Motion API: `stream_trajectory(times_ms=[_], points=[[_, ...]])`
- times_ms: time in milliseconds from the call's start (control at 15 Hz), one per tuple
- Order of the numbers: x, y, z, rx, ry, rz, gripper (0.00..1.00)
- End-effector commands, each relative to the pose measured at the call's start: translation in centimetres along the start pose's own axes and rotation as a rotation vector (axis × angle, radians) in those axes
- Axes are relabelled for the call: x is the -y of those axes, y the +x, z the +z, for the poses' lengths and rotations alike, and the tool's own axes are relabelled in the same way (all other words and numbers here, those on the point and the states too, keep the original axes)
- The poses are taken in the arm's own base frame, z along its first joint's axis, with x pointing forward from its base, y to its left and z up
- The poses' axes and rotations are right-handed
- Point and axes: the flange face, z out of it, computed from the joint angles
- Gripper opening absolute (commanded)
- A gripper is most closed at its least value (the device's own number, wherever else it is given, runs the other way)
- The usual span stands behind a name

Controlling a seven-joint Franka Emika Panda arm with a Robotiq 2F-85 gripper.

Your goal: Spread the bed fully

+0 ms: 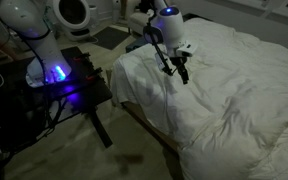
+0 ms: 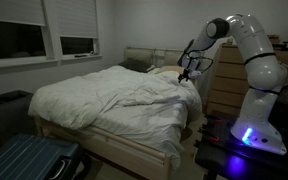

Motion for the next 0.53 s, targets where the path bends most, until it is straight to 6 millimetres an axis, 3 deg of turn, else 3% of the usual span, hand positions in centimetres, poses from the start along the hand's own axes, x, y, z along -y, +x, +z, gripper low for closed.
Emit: stream_trajectory(times_ms=[0,467], points=[[-0.8,0.7,3.5,-0.004,-0.006,-0.014,1.00],[-1.6,1.5,10.6,0.017,-0.033,-0.058,1.00]])
